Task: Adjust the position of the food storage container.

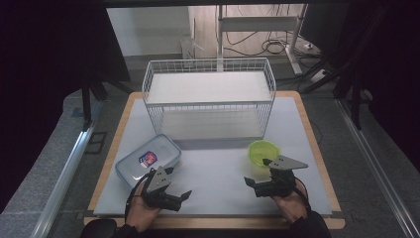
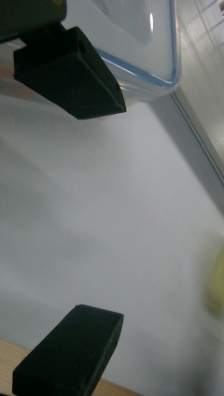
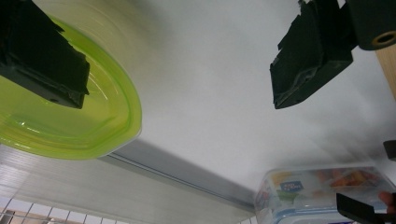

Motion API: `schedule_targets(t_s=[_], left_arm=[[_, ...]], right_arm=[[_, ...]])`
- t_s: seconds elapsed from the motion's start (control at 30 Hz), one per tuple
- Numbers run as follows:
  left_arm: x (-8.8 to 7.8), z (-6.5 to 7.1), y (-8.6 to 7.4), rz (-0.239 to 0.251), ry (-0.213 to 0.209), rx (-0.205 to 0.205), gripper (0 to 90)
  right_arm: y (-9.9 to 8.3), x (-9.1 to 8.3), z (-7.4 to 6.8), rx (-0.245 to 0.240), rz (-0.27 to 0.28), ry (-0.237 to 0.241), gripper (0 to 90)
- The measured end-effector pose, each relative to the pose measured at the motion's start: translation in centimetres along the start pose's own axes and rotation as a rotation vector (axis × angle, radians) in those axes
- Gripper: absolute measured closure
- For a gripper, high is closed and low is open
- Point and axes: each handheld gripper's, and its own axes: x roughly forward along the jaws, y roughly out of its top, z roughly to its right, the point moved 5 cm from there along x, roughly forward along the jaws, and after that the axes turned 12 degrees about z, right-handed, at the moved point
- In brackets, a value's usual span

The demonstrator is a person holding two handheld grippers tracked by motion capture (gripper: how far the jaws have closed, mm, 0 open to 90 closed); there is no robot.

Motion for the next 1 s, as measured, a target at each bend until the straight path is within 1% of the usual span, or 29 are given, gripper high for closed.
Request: schedule_targets(t_s=[0.07, 0.1, 0.17, 0.23, 0.27, 0.3, 0.33, 0.4, 0.47, 0.53, 0.57, 0.6, 0.67, 0.73, 0.8, 0.87, 0.97, 1.0], left_arm=[[0.0, 0.1, 0.1, 0.005, -0.014, -0.004, 3.0], [0.0, 0.1, 0.1, 0.005, -0.014, -0.004, 3.0], [0.0, 0.2, 0.1, 0.009, -0.033, -0.024, 3.1], [-0.1, 0.1, 0.2, 0.016, -0.042, -0.039, 3.1], [-0.2, -0.1, 0.2, 0.023, -0.042, -0.047, 3.3], [-0.2, -0.1, 0.2, 0.023, -0.042, -0.047, 3.3], [-0.3, -0.2, 0.2, 0.025, -0.039, -0.047, 3.4], [-0.4, -0.3, 0.2, 0.031, -0.039, -0.048, 3.4], [-0.5, -0.3, 0.3, 0.034, -0.039, -0.050, 3.5], [-0.5, -0.3, 0.3, 0.038, -0.061, -0.055, 3.4], [-0.6, -0.2, 0.3, 0.044, -0.080, -0.063, 3.2], [-0.6, -0.2, 0.4, 0.049, -0.089, -0.071, 3.1], [-0.7, -0.2, 0.5, 0.051, -0.091, -0.075, 3.2], [-0.6, -0.3, 0.4, 0.044, -0.081, -0.069, 3.3], [-0.6, -0.4, 0.3, 0.037, -0.071, -0.066, 3.7], [-0.6, -0.4, 0.3, 0.032, -0.058, -0.061, 3.8], [-0.5, -0.4, 0.2, 0.020, -0.038, -0.038, 4.3], [-0.5, -0.4, 0.2, 0.013, -0.035, -0.024, 4.4]], right_arm=[[0.0, 0.1, 0.1, 0.008, 0.002, -0.009, 4.5], [0.0, 0.1, 0.1, 0.008, 0.002, -0.009, 4.5], [-0.1, 0.0, 0.2, 0.020, 0.000, -0.019, 3.7], [-0.1, 0.1, 0.3, 0.030, 0.000, -0.027, 2.3], [-0.2, 0.1, 0.2, 0.022, -0.001, -0.036, 0.6], [-0.2, 0.1, 0.2, 0.022, -0.001, -0.036, 0.6], [-0.2, 0.2, 0.2, 0.013, -0.001, -0.049, 0.0], [-0.1, 0.2, 0.2, 0.010, 0.001, -0.051, 0.0], [-0.1, 0.3, 0.2, 0.003, -0.008, -0.062, 0.0], [-0.2, 0.3, 0.3, 0.000, -0.022, -0.069, 0.0], [-0.3, 0.3, 0.3, 0.003, -0.024, -0.070, 0.0], [-0.3, 0.3, 0.4, 0.009, -0.027, -0.068, 0.0], [-0.2, 0.3, 0.6, 0.012, -0.035, -0.075, 3.2], [-0.2, 0.3, 0.7, 0.020, -0.047, -0.078, 7.7], [-0.1, 0.4, 1.1, 0.029, -0.069, -0.082, 14.3], [0.0, 0.4, 1.2, 0.032, -0.073, -0.084, 16.0], [0.4, 0.5, 1.6, 0.048, -0.093, -0.073, 25.9], [0.7, 0.7, 1.7, 0.041, -0.118, -0.061, 35.4]])
